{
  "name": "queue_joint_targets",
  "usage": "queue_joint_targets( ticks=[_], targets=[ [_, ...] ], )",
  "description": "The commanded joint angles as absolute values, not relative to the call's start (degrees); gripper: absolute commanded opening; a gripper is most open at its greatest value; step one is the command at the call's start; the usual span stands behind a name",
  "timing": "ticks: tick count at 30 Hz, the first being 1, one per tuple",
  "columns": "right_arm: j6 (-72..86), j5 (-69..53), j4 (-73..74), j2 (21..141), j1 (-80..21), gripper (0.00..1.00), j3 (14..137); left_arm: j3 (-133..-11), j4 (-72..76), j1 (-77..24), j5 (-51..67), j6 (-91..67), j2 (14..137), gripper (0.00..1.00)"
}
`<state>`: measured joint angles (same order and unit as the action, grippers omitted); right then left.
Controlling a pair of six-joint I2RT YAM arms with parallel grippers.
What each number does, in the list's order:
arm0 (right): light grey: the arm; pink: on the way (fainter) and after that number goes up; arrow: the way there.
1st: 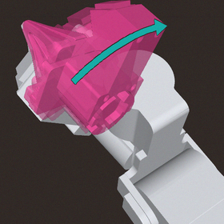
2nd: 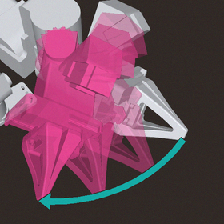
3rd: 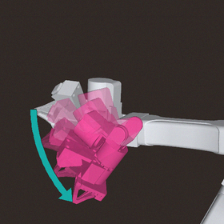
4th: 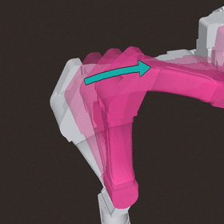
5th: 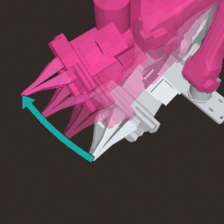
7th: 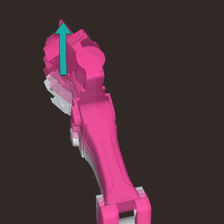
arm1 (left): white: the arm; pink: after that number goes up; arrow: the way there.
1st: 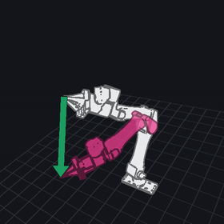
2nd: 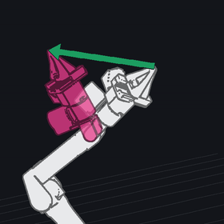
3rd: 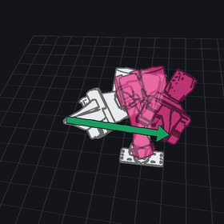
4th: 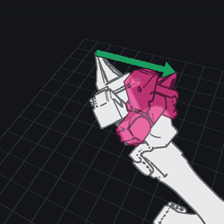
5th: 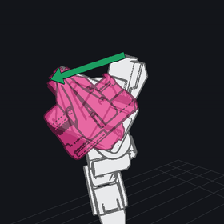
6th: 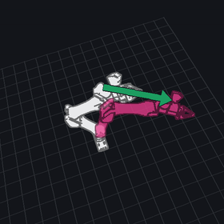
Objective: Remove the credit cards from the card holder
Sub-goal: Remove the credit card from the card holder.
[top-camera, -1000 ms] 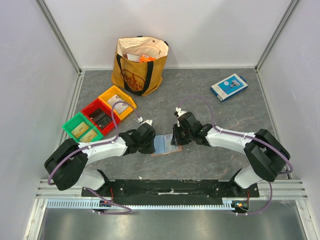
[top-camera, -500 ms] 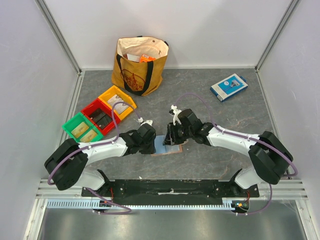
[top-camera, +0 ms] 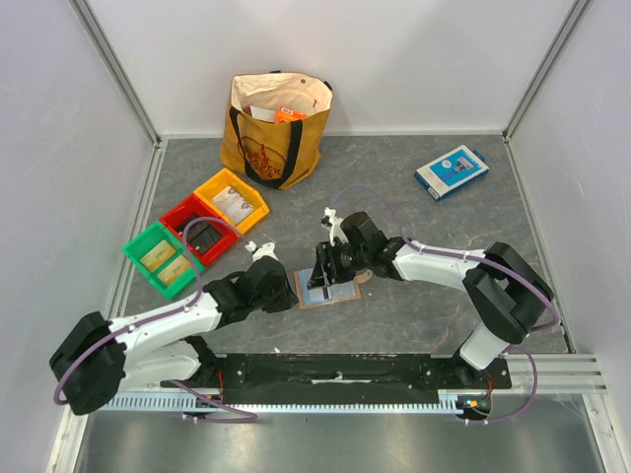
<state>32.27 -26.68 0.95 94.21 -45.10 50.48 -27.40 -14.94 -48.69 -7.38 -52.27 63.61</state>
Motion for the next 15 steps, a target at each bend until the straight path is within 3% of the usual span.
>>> queue_joint_targets(
  ticks=[1, 9, 15],
  targets=[
    [30.5, -26.9, 0.9, 91.7, -41.1, 0.59, 51.8, -27.3, -15.1, -49.0, -10.0, -54.9, 58.3, 0.27],
    [33.0, -32.8, -6.5, 91.8, -34.1, 0.50, 47.6, -30.5, 1.4, -47.7, -1.8, -51.4, 66.3, 0.25],
    [35.6, -35.2, -13.1, 95.1, -34.0, 0.45, 46.0, -29.5, 5.4, -41.4, 3.9, -54.3, 73.8, 0.13]
  ],
)
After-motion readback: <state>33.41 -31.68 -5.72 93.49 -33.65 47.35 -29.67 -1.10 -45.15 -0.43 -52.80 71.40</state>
